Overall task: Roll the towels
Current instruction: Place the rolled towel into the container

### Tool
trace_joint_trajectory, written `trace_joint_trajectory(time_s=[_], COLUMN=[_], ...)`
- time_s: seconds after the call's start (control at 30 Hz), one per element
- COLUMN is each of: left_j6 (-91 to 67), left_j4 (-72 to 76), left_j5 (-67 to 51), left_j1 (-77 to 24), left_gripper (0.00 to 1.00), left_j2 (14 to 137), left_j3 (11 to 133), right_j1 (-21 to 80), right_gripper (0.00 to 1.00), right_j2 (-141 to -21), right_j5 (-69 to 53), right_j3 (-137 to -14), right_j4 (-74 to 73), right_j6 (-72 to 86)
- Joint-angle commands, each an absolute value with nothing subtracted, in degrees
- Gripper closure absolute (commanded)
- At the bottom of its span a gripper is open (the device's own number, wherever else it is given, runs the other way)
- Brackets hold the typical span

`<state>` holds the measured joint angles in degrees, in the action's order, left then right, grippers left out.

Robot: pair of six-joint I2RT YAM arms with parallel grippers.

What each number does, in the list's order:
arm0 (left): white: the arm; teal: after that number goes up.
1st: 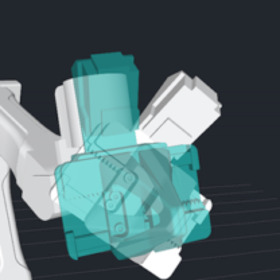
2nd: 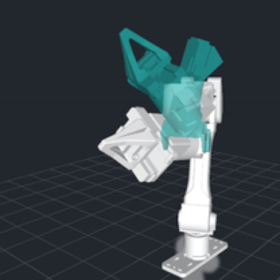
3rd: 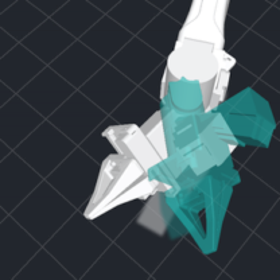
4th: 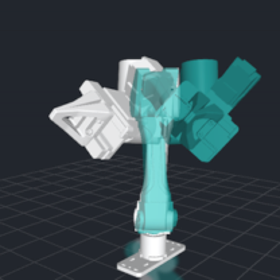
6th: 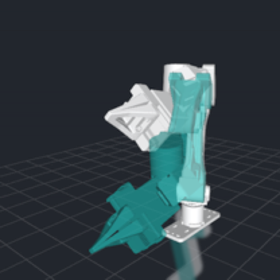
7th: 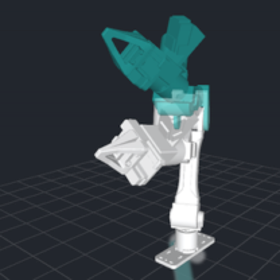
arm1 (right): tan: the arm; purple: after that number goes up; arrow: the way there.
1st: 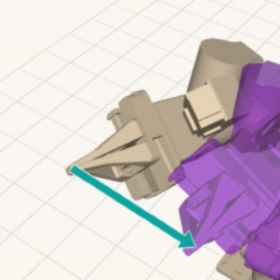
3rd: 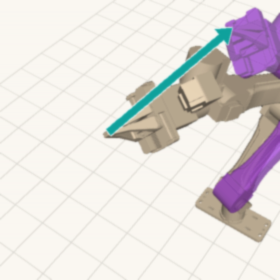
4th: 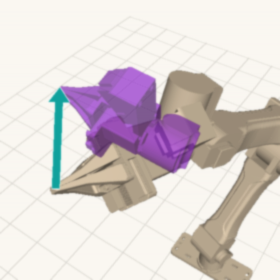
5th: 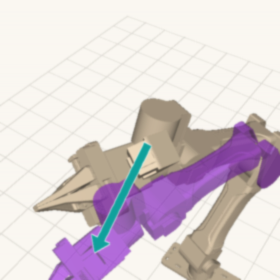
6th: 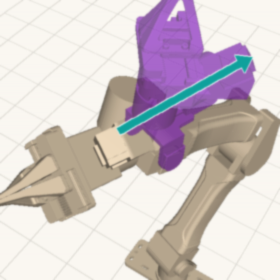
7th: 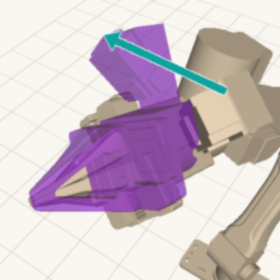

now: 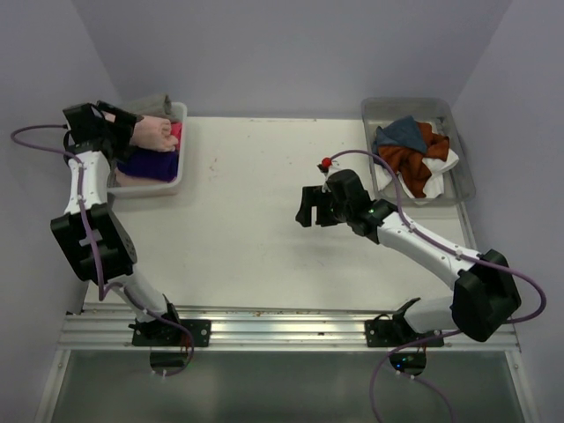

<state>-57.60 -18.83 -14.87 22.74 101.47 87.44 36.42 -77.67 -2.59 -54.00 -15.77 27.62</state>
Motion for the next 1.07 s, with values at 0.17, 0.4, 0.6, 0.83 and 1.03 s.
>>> trace_joint_trajectory(time_s=[0.17, 0.4, 0.6, 0.83, 1.03], left_j6=[-52.2, -43.9, -36.6, -29.6, -29.4], left_j4=[-22.8, -31.4, -35.1, -38.4, -38.1], left_j5=[-13.8, -1.3, 10.3, 13.4, 9.4], left_j1=[23.1, 14.7, 2.9, -16.5, -25.4], left_gripper=[0.01, 0.00, 0.00, 0.00, 0.00], left_j2=[93.5, 85.4, 77.1, 75.8, 78.3], left_j3=[89.7, 88.1, 85.0, 82.0, 76.0], right_j1=[36.7, 36.7, 36.8, 36.7, 36.7], right_gripper=[0.21, 0.02, 0.02, 0.02, 0.01], right_j2=[-75.6, -75.2, -75.0, -75.4, -74.4], right_j5=[-3.2, 4.0, 17.5, 21.7, 23.6], right_j3=[-53.7, -56.2, -58.9, -60.6, -60.6], right_j4=[-14.2, -18.1, -23.2, -25.8, -27.4], right_j6=[28.0, 26.6, 27.0, 26.2, 27.2])
